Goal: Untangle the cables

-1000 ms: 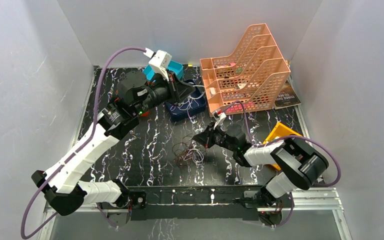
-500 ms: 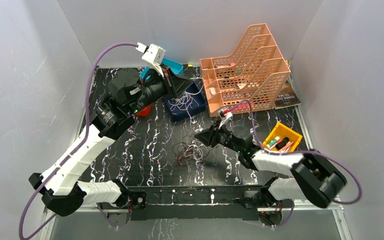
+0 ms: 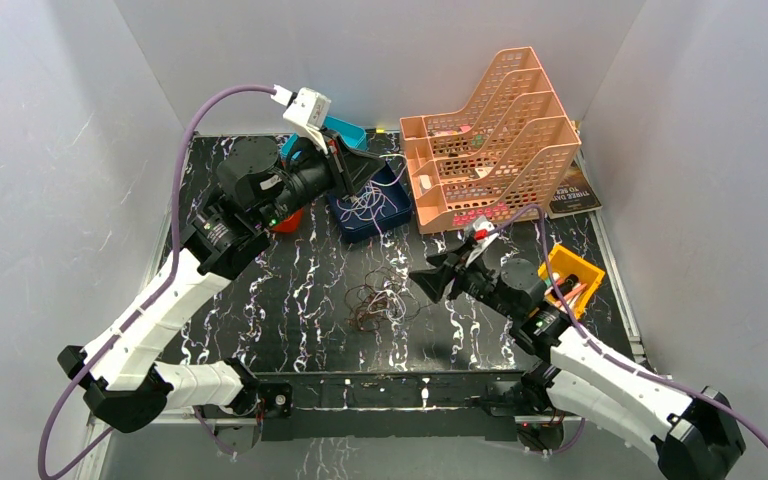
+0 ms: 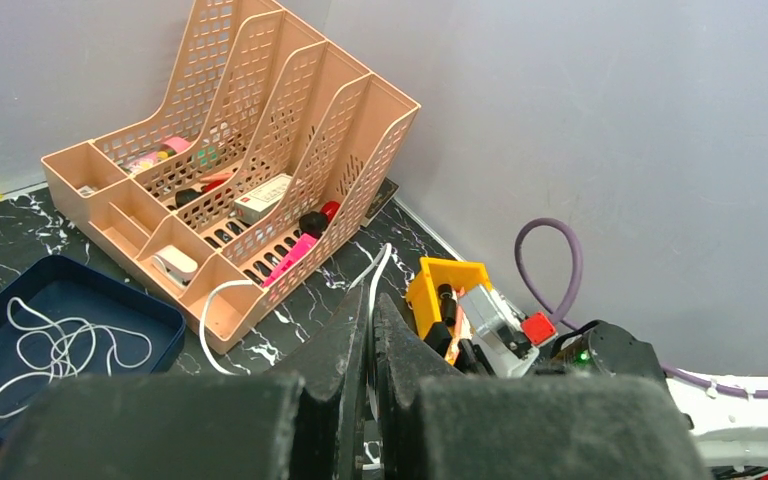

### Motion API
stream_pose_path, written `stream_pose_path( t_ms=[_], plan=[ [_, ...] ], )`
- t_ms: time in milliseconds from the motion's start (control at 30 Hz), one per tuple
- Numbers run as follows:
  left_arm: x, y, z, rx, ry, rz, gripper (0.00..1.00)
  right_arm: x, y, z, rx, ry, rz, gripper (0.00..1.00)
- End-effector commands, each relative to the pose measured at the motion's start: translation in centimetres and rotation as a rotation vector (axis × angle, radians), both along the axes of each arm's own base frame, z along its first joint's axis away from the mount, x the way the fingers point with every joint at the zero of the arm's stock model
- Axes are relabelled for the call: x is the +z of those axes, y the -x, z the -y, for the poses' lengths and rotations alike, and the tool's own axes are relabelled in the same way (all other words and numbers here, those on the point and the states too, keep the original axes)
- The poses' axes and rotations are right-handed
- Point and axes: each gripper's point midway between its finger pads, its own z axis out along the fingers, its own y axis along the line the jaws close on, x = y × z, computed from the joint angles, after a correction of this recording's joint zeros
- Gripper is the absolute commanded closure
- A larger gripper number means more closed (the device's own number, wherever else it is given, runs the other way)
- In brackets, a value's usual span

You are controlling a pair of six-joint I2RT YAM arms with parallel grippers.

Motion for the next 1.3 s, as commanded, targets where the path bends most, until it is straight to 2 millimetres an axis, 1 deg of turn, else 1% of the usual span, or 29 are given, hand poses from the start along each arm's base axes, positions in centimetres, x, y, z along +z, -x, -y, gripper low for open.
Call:
stream_pose_path(
  t_ms=[0,33,67,133,167,200,267,367,433,500,633,733,800,900,967,1067,1133,1200,1267],
  plan=[
    [1.0,0.0,-0.7,0.023,0.022,0.023,1.00,3.6,0.1,0.2,0.016,0.031,0.105,0.30],
    [0.9,0.0,-0.7,0.022,0.021,0.023,1.00,3.5,-0.5,0.7,-0.024,0.056,0.083,0.30],
    [1.0,0.0,-0.8,0.023,0.021,0.024,1.00,3.3,-1.5,1.6,-0.102,0.087,0.048,0.28],
    [0.9,0.0,-0.8,0.024,0.020,0.023,1.00,2.1,-3.3,3.9,-0.270,0.182,-0.050,0.23],
    [0.8,0.0,-0.8,0.025,0.019,0.022,1.00,1.6,-3.6,4.7,-0.314,0.238,-0.083,0.22],
    [0.8,0.0,-0.8,0.025,0.018,0.021,1.00,1.4,-3.6,5.0,-0.311,0.281,-0.089,0.21],
    [0.8,0.0,-0.8,0.025,0.019,0.022,1.00,2.2,-2.7,4.4,-0.236,0.282,-0.046,0.20],
    [0.7,0.0,-0.8,0.023,0.019,0.021,1.00,5.5,-0.1,1.8,-0.029,0.138,0.113,0.20],
    [0.7,0.1,-0.8,0.023,0.019,0.022,1.00,8.6,1.7,0.2,0.097,0.009,0.238,0.20],
    [0.7,0.0,-0.8,0.025,0.019,0.022,1.00,9.5,2.4,-0.9,0.166,-0.039,0.284,0.21],
    [0.7,0.0,-0.6,0.017,0.017,0.017,1.00,9.1,2.2,-3.2,0.266,-0.039,0.305,0.21],
    [0.7,0.0,-0.4,0.013,0.015,0.012,1.00,8.3,1.6,-4.4,0.296,-0.039,0.293,0.20],
    [0.7,0.0,-0.4,0.014,0.017,0.011,1.00,8.0,1.3,-5.0,0.309,-0.044,0.283,0.20],
    [0.9,-0.1,-0.5,0.017,0.024,0.013,1.00,6.9,1.0,-5.9,0.335,-0.055,0.252,0.21],
    [1.1,-0.1,-0.5,0.020,0.025,0.015,1.00,6.1,1.2,-6.5,0.363,-0.065,0.222,0.24],
    [1.2,-0.3,-0.5,0.026,0.021,0.017,1.00,4.9,2.1,-7.3,0.393,-0.076,0.193,0.27],
    [1.3,-0.4,-0.5,0.031,0.021,0.020,1.00,4.1,2.4,-7.7,0.393,-0.074,0.179,0.27],
    [1.5,-0.5,-0.4,0.030,0.024,0.022,1.00,3.7,2.3,-8.0,0.379,-0.082,0.174,0.28],
    [1.7,-0.5,-0.3,0.024,0.026,0.024,1.00,3.2,1.7,-8.2,0.351,-0.089,0.161,0.31]
  ],
)
